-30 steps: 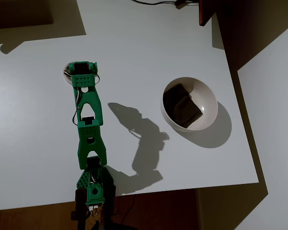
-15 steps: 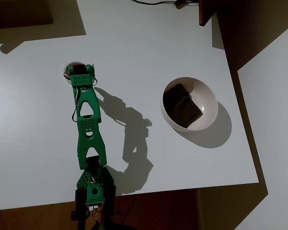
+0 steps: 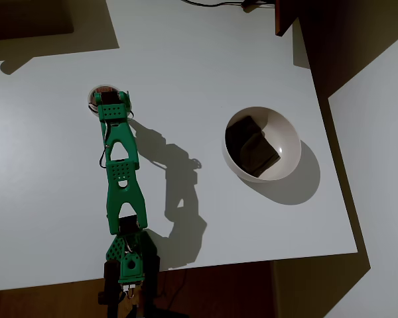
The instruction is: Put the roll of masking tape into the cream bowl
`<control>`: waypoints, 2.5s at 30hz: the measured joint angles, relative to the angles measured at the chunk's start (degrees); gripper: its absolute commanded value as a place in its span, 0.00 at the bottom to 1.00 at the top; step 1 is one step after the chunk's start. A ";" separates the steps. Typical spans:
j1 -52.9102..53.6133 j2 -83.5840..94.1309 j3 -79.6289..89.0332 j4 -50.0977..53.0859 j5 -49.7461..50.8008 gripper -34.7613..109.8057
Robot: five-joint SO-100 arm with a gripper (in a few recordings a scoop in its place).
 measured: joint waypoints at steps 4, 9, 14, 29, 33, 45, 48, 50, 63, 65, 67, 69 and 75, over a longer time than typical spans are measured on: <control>0.09 -0.88 -0.35 0.00 0.00 0.37; -0.35 -1.67 -0.62 -0.70 0.00 0.37; -1.14 -4.04 -0.70 -1.85 -0.18 0.36; -2.02 -4.83 -1.58 -3.08 -0.53 0.18; -2.02 -4.83 -1.58 -4.04 -0.18 0.18; -2.81 -1.23 -1.49 -4.39 2.90 0.18; -2.81 2.72 -1.49 -3.25 3.69 0.18; -2.81 5.62 -1.49 -2.20 3.69 0.18; -2.02 25.05 -1.49 5.36 5.98 0.18; -1.14 28.39 -1.49 6.68 6.42 0.18; 0.18 31.55 -1.49 7.38 7.03 0.18; 1.85 34.63 -1.49 8.35 7.21 0.18; 7.65 43.07 -1.58 11.43 7.03 0.18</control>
